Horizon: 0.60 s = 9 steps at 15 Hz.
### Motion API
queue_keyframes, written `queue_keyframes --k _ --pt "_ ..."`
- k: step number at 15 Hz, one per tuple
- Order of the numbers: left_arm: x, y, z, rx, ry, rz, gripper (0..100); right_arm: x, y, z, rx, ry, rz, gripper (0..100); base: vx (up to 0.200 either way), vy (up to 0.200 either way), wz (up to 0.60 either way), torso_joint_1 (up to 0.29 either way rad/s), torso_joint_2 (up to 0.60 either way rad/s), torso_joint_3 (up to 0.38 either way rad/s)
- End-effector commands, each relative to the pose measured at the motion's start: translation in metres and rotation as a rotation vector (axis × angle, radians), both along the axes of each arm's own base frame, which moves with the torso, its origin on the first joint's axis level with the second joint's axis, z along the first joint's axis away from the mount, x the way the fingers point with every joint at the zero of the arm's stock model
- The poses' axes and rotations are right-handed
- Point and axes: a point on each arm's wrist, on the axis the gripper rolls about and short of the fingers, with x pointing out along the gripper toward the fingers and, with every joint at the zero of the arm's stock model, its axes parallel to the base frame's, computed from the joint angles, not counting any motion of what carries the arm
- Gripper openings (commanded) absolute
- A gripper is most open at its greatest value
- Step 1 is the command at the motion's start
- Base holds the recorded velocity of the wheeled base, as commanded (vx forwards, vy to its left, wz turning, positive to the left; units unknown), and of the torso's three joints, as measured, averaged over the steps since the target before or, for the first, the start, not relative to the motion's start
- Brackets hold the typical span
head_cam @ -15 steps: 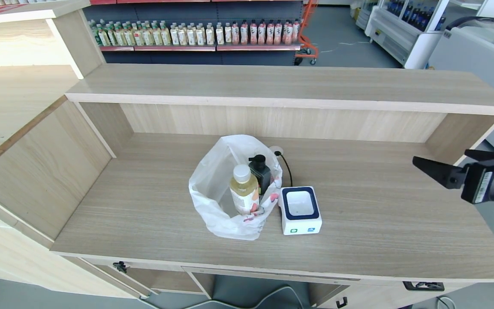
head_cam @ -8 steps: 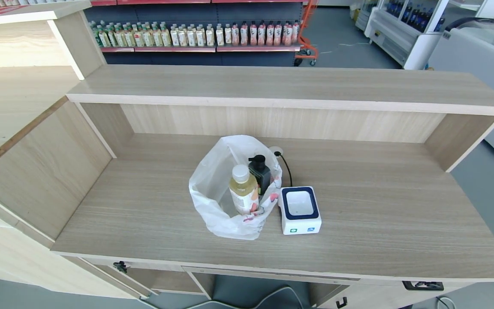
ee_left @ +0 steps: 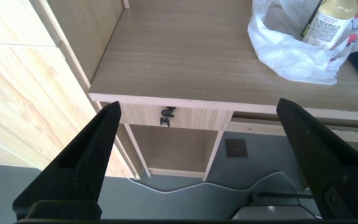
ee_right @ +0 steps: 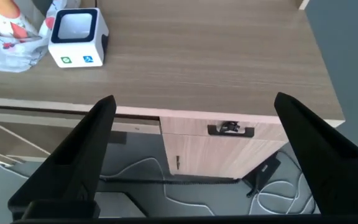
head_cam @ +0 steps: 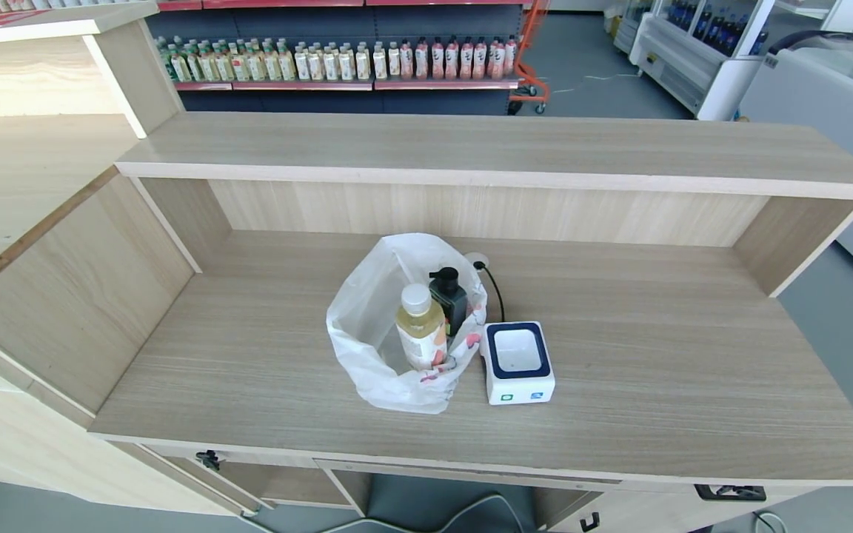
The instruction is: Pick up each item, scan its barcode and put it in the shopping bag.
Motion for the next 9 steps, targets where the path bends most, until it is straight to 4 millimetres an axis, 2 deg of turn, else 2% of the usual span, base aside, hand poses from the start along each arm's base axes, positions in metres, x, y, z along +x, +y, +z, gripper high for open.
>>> queue_keyframes --k 1,9 --pt "0.0001 0.0 0.0002 0.0 0.001 0.0 100 -0.0012 0.0 -0.0009 0.026 -0.015 -0.004 100 0.0 0.0 0.0 0.0 0.0 0.0" --pt "0.0002 0.0 -0.0002 0.0 0.002 0.0 100 -0.0012 -0.0001 -0.0009 0.034 -0.015 -0.005 100 0.0 0.0 0.0 0.0 0.0 0.0"
